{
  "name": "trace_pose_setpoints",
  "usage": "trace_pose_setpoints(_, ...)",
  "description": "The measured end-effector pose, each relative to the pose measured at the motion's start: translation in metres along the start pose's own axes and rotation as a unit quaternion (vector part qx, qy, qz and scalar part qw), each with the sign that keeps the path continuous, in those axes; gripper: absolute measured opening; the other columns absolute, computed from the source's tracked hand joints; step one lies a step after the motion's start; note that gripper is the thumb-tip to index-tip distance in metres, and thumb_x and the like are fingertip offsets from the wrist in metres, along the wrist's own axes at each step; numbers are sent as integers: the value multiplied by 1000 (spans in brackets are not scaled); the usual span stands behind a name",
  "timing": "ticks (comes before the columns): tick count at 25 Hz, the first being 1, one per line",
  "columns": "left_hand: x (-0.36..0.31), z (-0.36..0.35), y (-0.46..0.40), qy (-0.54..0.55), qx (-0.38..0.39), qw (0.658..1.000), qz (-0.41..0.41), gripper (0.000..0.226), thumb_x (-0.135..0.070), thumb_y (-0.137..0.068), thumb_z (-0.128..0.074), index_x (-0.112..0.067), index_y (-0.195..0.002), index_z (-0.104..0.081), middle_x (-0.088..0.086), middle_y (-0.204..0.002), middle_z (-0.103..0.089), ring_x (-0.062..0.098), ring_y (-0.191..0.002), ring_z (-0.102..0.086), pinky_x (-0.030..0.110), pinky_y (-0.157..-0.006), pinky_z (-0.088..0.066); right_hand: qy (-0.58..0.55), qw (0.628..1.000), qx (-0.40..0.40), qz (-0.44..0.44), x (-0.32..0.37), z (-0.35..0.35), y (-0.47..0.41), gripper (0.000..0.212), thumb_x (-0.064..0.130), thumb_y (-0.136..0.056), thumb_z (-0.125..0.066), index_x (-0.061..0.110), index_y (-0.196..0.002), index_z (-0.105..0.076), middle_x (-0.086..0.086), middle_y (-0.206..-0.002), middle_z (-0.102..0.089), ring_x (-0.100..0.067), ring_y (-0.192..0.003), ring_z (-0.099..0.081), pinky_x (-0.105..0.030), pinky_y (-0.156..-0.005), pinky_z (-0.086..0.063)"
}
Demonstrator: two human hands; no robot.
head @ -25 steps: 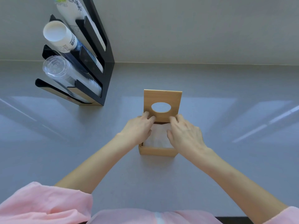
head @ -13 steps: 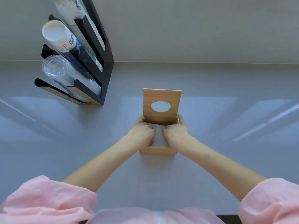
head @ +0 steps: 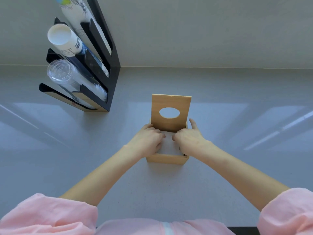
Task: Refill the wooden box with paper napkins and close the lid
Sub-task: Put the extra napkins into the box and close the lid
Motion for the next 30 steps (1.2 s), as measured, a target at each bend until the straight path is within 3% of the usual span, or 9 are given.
trace_pose_setpoints(3,10,12,13,110,-103,988,40,30,-16,-91,-41,-15,-118,-56,2,-117,-62,23,-110,-52,30,-93,-33,-136,986,-96,21,-15,2,12,28,12,-90,-44,15,-113,-60,-2,-111,-67,-23,-105,-57,-38,-112,-21)
trace_pose_setpoints(5,19,23,23,157,-185,968,69,21,-15,-91,-45,-10,-105,-61,5,-103,-65,25,-98,-56,32,-80,-39,-264,945,-190,13,-29,7,23,22,17,-92,-45,15,-104,-63,-1,-101,-69,-24,-95,-59,-32,-89,-43)
trace_pose_setpoints(8,27,44,28,196,-291,932,94,14,-9,-88,-51,-7,-96,-63,9,-89,-63,25,-87,-59,32,-66,-43,-372,858,-352,-39,-52,15,33,15,11,-89,-52,11,-98,-65,1,-88,-57,-16,-80,-57,-38,-77,-52)
trace_pose_setpoints(11,32,64,22,189,-367,905,106,19,-8,-86,-55,-8,-104,-62,10,-96,-60,23,-91,-57,29,-63,-43,-415,801,-422,-86,-61,24,28,25,8,-87,-57,11,-112,-58,2,-100,-45,-11,-87,-51,-37,-81,-52)
trace_pose_setpoints(13,36,73,14,180,-377,901,115,29,-12,-86,-57,-9,-115,-57,11,-108,-57,25,-99,-54,31,-68,-43,-426,801,-411,-90,-61,29,18,40,9,-86,-59,11,-125,-49,-4,-116,-47,-17,-102,-52,-33,-86,-47)
trace_pose_setpoints(16,41,73,-6,174,-296,931,122,47,-21,-88,-56,-9,-132,-43,10,-126,-52,26,-114,-48,37,-89,-41,-445,813,-368,-78,-59,34,3,47,9,-87,-59,11,-132,-46,-7,-128,-53,-20,-115,-52,-28,-95,-42)
trace_pose_setpoints(20,47,68,-20,242,-251,928,134,30,-20,-91,-52,-10,-119,-54,7,-116,-60,28,-103,-57,37,-85,-44,-467,809,-344,-93,-61,36,-5,30,10,-86,-58,11,-117,-58,-3,-98,-64,-18,-84,-57,-24,-77,-44)
trace_pose_setpoints(27,48,67,-9,286,-344,885,128,22,-14,-82,-65,-6,-102,-68,10,-96,-72,24,-82,-66,26,-77,-46,-423,802,-419,-57,-59,38,-3,23,7,-83,-63,5,-106,-65,-14,-96,-71,-31,-85,-65,-46,-80,-54)
trace_pose_setpoints(30,41,62,8,304,-387,863,116,19,-10,-77,-70,-5,-95,-72,10,-91,-76,22,-82,-70,18,-77,-44,-397,795,-458,-31,-53,31,6,20,7,-83,-66,5,-103,-68,-11,-94,-73,-30,-83,-67,-46,-76,-55)
Point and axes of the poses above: each hand's wrist, its own y-axis away from the middle knuckle, its own z-axis out of the back of the hand, x = y × z, the point moved 3 cm from there along -y, towards the middle knuckle
